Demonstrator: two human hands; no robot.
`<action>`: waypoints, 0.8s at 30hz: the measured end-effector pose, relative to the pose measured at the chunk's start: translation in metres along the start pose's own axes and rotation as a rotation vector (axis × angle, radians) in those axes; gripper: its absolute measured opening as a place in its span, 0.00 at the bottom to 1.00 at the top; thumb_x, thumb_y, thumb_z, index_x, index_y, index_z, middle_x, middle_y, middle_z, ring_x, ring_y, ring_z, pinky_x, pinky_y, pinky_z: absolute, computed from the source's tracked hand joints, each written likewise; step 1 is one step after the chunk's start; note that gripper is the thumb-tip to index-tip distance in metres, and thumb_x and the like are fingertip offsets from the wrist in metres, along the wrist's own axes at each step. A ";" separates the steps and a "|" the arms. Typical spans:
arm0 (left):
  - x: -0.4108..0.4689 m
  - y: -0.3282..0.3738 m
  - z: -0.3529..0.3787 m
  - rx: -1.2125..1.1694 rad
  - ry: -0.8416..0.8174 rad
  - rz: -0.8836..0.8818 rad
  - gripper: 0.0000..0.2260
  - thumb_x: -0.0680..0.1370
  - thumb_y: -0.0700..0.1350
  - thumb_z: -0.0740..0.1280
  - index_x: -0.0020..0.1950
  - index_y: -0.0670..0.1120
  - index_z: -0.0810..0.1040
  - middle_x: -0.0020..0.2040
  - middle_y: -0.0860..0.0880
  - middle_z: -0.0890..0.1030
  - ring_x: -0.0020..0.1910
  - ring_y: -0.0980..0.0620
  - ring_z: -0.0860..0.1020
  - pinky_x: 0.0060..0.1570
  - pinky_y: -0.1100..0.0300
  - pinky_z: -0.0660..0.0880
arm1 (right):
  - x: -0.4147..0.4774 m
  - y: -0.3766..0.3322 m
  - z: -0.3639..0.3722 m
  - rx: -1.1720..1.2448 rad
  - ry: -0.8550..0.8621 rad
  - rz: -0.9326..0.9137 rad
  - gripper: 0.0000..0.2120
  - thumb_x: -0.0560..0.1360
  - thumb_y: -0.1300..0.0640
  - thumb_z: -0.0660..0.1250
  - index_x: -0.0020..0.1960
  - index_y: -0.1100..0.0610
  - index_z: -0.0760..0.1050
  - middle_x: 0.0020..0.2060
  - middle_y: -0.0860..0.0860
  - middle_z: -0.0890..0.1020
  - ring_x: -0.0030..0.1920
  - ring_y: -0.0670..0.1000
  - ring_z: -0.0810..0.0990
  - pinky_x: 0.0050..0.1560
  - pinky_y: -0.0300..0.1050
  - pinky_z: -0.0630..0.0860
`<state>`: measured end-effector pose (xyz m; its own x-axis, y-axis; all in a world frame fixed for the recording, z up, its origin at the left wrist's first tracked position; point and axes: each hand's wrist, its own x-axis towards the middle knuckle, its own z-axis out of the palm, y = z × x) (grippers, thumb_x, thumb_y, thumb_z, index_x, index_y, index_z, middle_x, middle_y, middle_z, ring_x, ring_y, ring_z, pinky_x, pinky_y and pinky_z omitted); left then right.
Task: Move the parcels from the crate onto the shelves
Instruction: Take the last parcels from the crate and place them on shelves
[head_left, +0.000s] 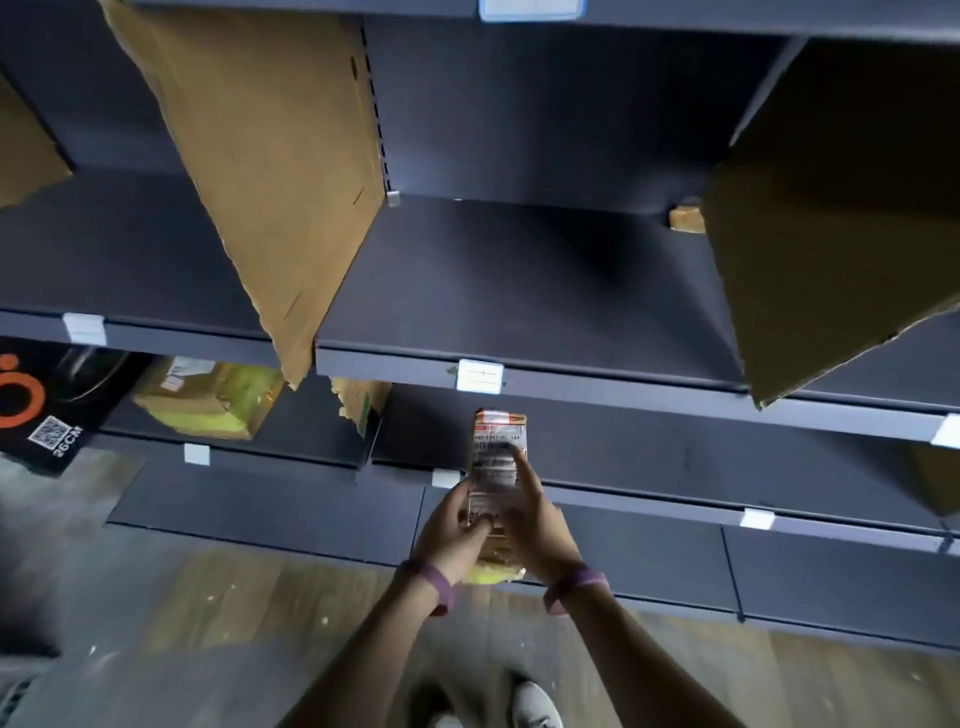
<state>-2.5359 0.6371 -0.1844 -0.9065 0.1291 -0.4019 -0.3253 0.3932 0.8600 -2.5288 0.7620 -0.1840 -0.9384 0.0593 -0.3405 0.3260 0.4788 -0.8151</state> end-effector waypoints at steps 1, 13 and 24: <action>0.009 0.001 -0.007 0.021 -0.011 0.007 0.21 0.77 0.40 0.63 0.68 0.56 0.69 0.63 0.53 0.77 0.58 0.53 0.77 0.58 0.57 0.74 | 0.008 -0.004 0.003 0.012 0.018 -0.010 0.38 0.74 0.66 0.56 0.76 0.37 0.52 0.56 0.48 0.81 0.56 0.54 0.82 0.47 0.36 0.74; 0.118 0.027 -0.015 0.003 -0.077 0.095 0.23 0.75 0.35 0.60 0.65 0.55 0.72 0.61 0.52 0.77 0.59 0.52 0.75 0.57 0.62 0.69 | 0.102 -0.008 -0.005 0.129 0.233 0.002 0.10 0.76 0.61 0.62 0.58 0.56 0.70 0.50 0.53 0.82 0.52 0.57 0.81 0.50 0.47 0.77; 0.141 0.009 0.000 0.025 -0.060 0.104 0.28 0.74 0.32 0.58 0.73 0.51 0.66 0.67 0.51 0.74 0.66 0.51 0.72 0.67 0.53 0.68 | 0.117 0.022 -0.008 0.085 0.172 -0.065 0.18 0.81 0.55 0.60 0.70 0.50 0.66 0.55 0.50 0.80 0.58 0.54 0.79 0.51 0.39 0.73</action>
<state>-2.6665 0.6592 -0.2331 -0.9171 0.2241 -0.3298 -0.2231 0.3971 0.8902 -2.6323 0.7864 -0.2376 -0.9612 0.1827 -0.2067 0.2656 0.4111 -0.8720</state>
